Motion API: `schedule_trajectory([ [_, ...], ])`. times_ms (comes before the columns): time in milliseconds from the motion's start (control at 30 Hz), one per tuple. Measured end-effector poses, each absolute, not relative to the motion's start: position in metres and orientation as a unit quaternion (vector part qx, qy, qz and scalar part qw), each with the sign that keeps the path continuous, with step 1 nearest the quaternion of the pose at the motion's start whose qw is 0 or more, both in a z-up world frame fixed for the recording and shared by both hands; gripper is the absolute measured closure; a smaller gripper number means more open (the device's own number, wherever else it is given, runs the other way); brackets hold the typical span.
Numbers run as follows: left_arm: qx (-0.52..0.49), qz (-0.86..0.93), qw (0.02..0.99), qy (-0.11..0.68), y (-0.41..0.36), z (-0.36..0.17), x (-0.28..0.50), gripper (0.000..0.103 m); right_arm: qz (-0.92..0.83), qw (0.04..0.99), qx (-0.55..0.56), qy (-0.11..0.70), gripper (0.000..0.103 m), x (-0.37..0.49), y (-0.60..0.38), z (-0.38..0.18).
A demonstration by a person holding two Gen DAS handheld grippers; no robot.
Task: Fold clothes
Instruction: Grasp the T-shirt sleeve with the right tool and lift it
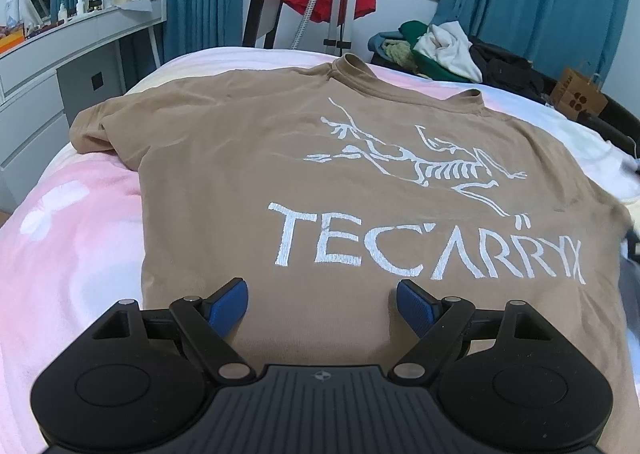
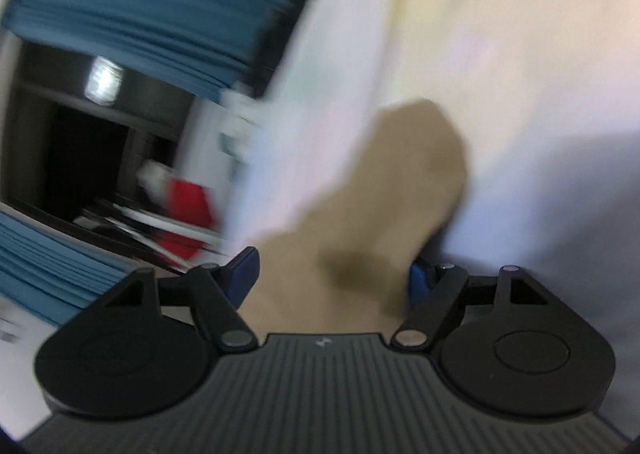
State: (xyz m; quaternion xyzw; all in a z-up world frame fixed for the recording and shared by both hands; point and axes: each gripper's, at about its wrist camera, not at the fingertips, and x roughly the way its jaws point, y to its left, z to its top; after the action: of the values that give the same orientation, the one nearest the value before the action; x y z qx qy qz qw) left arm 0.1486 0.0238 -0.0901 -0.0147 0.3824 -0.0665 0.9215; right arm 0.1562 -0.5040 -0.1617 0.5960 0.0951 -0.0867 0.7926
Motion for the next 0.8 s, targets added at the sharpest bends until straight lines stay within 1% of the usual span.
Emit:
schedule_trajectory([
  [33,-0.016,-0.067,0.921,0.382,0.024,-0.090,0.149,0.020,-0.062,0.799,0.594,0.068,0.027,0.162,-0.504,-0.159],
  [67,-0.017,-0.067,0.922,0.381,0.024,-0.090,0.150,0.020,-0.062,0.810,0.579,0.065,0.027,0.169,-0.504,-0.154],
  [133,-0.022,-0.065,0.924,0.377,0.025,-0.088,0.152,0.020,-0.100,0.837,0.530,0.090,0.027,0.188,-0.501,-0.149],
  [200,-0.030,-0.064,0.925,0.373,0.027,-0.085,0.155,0.020,-0.121,0.851,0.498,0.115,0.027,0.203,-0.502,-0.159],
  [267,-0.043,-0.060,0.927,0.369,0.030,-0.081,0.158,0.020,-0.129,0.857,0.485,0.115,0.032,0.211,-0.504,-0.165],
  [300,-0.049,-0.058,0.927,0.367,0.031,-0.078,0.159,0.020,-0.135,0.859,0.480,0.116,0.044,0.215,-0.505,-0.166],
  [333,-0.054,-0.060,0.928,0.364,0.033,-0.075,0.159,0.020,-0.142,0.860,0.475,0.116,0.069,0.220,-0.505,-0.167],
  [367,-0.056,-0.058,0.930,0.359,0.036,-0.072,0.158,0.020,-0.151,0.863,0.467,0.118,0.084,0.224,-0.505,-0.165],
  [400,-0.059,-0.056,0.932,0.354,0.038,-0.069,0.157,0.020,-0.164,0.871,0.446,0.124,0.089,0.228,-0.499,-0.157],
  [500,-0.069,-0.050,0.934,0.348,0.047,-0.058,0.153,0.020,-0.182,0.914,0.344,0.115,0.090,0.233,-0.468,-0.111],
  [667,-0.086,-0.040,0.939,0.330,0.070,-0.039,0.140,0.020,-0.183,0.967,0.140,0.109,0.090,0.253,-0.385,-0.033],
  [733,-0.089,-0.034,0.942,0.323,0.080,-0.033,0.135,0.020,-0.163,0.977,0.083,0.107,0.090,0.252,-0.345,-0.018],
  [800,-0.092,-0.027,0.944,0.315,0.089,-0.026,0.130,0.020,-0.144,0.982,0.055,0.113,0.090,0.257,-0.312,-0.012],
])
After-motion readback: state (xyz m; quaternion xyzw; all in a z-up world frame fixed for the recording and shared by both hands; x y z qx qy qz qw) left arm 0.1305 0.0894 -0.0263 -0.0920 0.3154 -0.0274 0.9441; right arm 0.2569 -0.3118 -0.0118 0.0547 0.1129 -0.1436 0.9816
